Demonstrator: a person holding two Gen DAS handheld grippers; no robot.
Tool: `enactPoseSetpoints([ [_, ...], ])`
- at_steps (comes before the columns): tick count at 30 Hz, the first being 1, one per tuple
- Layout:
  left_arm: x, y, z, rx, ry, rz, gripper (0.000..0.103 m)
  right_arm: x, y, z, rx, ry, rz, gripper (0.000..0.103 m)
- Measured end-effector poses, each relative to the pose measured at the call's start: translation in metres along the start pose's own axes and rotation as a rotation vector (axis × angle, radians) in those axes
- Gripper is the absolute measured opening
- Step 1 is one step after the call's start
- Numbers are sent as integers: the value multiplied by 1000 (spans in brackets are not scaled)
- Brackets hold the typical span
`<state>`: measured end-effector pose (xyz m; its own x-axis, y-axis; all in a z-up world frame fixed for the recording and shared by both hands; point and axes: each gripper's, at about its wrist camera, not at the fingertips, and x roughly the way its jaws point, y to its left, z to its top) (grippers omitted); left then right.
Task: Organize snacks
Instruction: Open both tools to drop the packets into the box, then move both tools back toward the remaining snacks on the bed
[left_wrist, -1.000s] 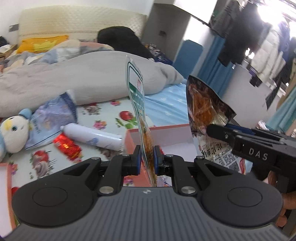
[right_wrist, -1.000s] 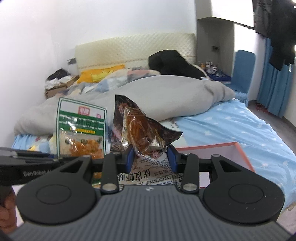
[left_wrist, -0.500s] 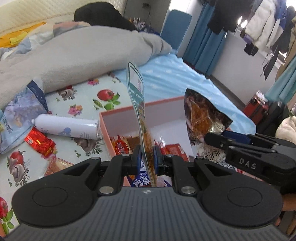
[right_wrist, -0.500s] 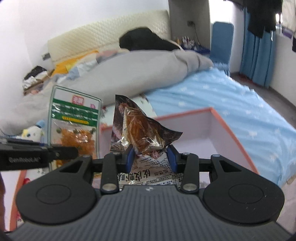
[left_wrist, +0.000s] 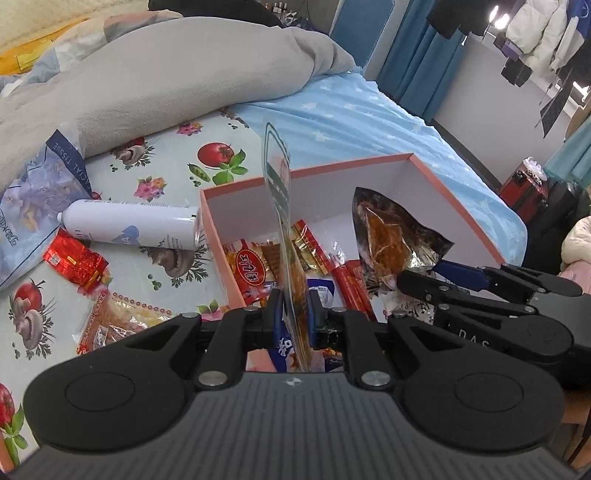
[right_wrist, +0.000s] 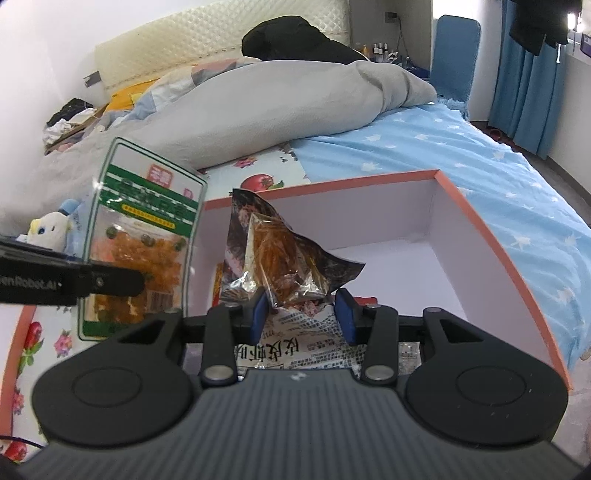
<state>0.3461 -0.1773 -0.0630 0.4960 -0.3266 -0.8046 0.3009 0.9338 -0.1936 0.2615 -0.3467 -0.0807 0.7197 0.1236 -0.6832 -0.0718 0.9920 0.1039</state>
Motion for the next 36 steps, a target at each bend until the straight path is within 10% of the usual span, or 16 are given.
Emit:
enactPoseSetpoints([
  [2,-3,-1,-1,-12,-4,3,19,-1,0,2,1,1,1,47],
  [6,-10,6,-1,-51,-23,14,66,-7,0,6,-2,-23,3,77],
  [36,-138,36,-34,-57,-325,85,66,-112,57,31,-49,-333,114,77],
])
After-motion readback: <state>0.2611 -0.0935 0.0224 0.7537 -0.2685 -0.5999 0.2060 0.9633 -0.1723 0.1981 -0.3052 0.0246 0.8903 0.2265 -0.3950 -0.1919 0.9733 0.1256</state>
